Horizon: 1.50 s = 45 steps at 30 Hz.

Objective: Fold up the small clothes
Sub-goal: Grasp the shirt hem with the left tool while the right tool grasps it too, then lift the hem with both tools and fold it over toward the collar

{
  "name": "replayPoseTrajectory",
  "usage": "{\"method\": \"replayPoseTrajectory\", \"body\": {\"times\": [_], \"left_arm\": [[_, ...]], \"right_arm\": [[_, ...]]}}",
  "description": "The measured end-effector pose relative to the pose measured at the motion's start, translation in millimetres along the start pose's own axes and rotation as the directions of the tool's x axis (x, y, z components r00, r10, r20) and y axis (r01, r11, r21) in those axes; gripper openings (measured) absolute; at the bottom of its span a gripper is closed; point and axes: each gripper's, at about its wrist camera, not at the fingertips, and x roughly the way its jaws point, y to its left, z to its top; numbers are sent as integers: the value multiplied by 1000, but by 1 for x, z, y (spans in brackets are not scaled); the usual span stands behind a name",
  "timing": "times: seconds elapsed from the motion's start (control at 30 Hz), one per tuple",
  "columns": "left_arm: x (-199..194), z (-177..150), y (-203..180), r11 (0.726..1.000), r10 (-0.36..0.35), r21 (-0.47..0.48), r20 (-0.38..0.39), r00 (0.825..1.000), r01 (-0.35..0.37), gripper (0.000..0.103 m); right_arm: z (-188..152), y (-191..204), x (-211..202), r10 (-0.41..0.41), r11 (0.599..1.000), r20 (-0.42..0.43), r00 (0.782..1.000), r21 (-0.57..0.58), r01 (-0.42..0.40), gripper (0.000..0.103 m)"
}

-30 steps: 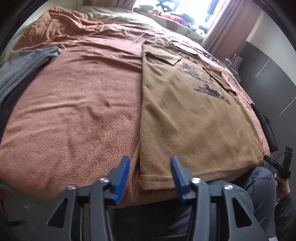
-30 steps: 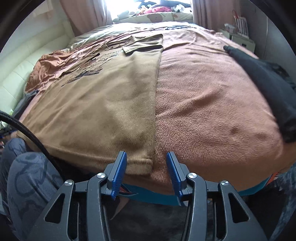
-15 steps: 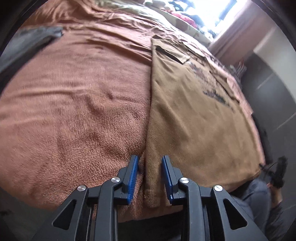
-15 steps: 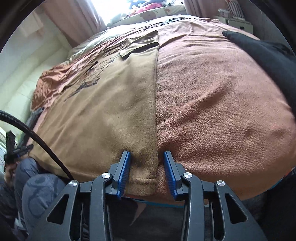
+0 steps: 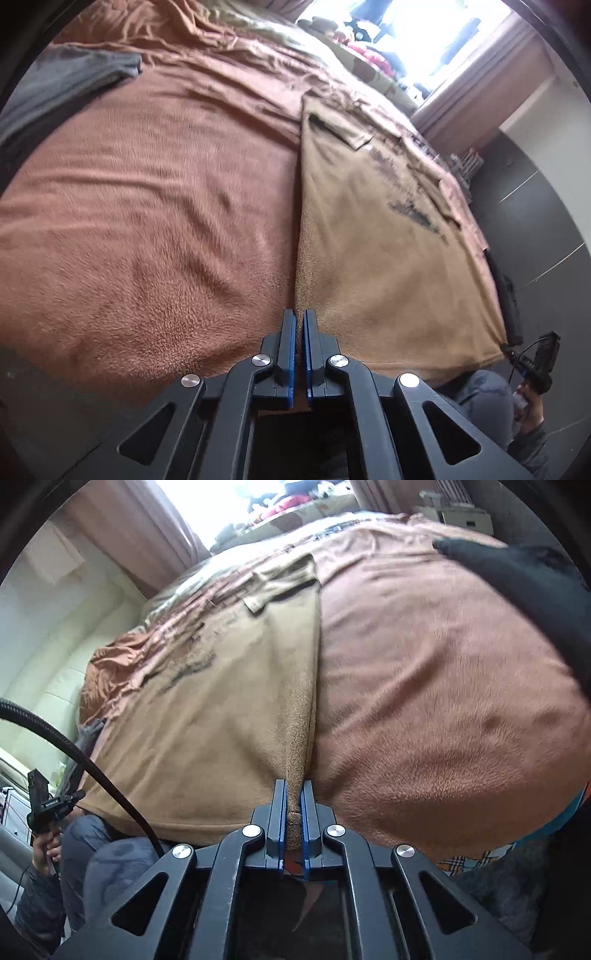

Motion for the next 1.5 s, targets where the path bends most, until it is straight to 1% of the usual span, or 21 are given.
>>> {"method": "replayPoseTrajectory", "body": {"times": [0.07,0.13,0.17,0.23,0.3,0.37,0.5,0.7,1.0,1.23,1.33,1.4,1.5], "left_arm": [[-11,3,-2,1000,-22,-18,30,999,23,3],[-27,7,-3,998,-25,-48,77,997,29,3],[-33,9,-4,997,-42,-55,95,995,47,3],[-45,11,-8,995,-82,-50,130,988,89,3],[-56,13,-12,994,-92,-49,156,983,101,3],[-65,15,-12,990,-119,-56,178,977,131,3],[-91,16,-13,982,-161,-62,226,961,179,3],[-143,11,-21,970,-221,-33,298,929,242,3],[-206,-22,-32,962,-261,15,344,902,273,3],[-246,-58,-25,955,-288,28,347,893,297,3],[-257,-69,-29,954,-291,34,342,894,297,3],[-260,-70,-32,954,-294,39,338,894,299,3],[-259,-58,-38,956,-291,53,336,896,290,3]], "right_arm": [[1,5,-13,11,1000,31,999,-3,-11,3],[4,11,-27,26,1000,63,998,-9,-25,3],[5,13,-34,37,999,75,996,-14,-36,3],[4,19,-46,47,999,96,994,-29,-44,2],[2,24,-57,62,997,113,992,-44,-57,2],[1,28,-69,79,996,131,988,-54,-73,2],[-2,27,-91,116,993,165,979,-56,-108,2],[-9,27,-126,177,984,227,958,-66,-166,2],[-39,27,-169,214,976,267,940,-91,-196,2],[-69,14,-192,248,968,266,931,-90,-232,2],[-78,11,-199,259,966,272,927,-84,-245,2],[-79,7,-199,262,965,276,925,-81,-249,2],[-71,3,-192,250,968,284,926,-75,-238,2]]}}
